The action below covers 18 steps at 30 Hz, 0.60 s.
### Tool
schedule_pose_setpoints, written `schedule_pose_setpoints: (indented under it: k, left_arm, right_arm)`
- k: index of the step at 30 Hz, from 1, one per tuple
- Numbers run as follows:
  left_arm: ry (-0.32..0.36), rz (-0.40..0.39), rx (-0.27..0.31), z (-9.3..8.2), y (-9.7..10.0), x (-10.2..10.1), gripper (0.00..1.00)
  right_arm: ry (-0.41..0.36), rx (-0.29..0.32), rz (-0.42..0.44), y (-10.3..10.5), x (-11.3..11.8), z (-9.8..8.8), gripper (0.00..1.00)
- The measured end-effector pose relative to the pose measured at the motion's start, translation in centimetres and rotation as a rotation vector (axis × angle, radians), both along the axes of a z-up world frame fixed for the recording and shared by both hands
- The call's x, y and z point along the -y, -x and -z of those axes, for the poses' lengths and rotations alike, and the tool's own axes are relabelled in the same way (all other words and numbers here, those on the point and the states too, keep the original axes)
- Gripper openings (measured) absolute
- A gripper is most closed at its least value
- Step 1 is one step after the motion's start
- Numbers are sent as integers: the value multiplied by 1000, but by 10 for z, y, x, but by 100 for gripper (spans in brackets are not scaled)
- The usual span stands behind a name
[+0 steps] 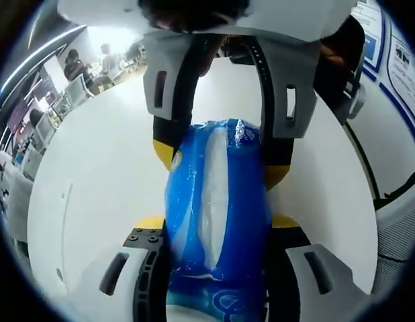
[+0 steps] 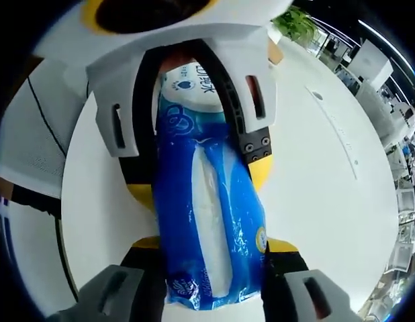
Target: Operate the shoe box by opening the lid, removing the specified soft item, and placing it in the target area until the item is outside and the box remains undamaged.
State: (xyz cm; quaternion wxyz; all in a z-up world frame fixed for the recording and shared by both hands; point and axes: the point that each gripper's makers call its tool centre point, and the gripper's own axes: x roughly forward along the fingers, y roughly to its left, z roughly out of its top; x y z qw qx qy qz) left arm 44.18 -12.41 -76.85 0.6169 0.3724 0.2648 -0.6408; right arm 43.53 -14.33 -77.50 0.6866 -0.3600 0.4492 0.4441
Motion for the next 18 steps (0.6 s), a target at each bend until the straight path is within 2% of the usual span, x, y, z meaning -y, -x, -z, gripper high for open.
schedule_pose_setpoints:
  k: [9, 18]
  left_arm:
    - [-3, -1, -1, -2, 1, -2, 54]
    - [-6, -5, 12, -10, 0, -9, 53]
  right_arm:
    - [6, 2, 14, 2, 3, -1, 54]
    - [4, 16, 32, 4, 2, -10, 53]
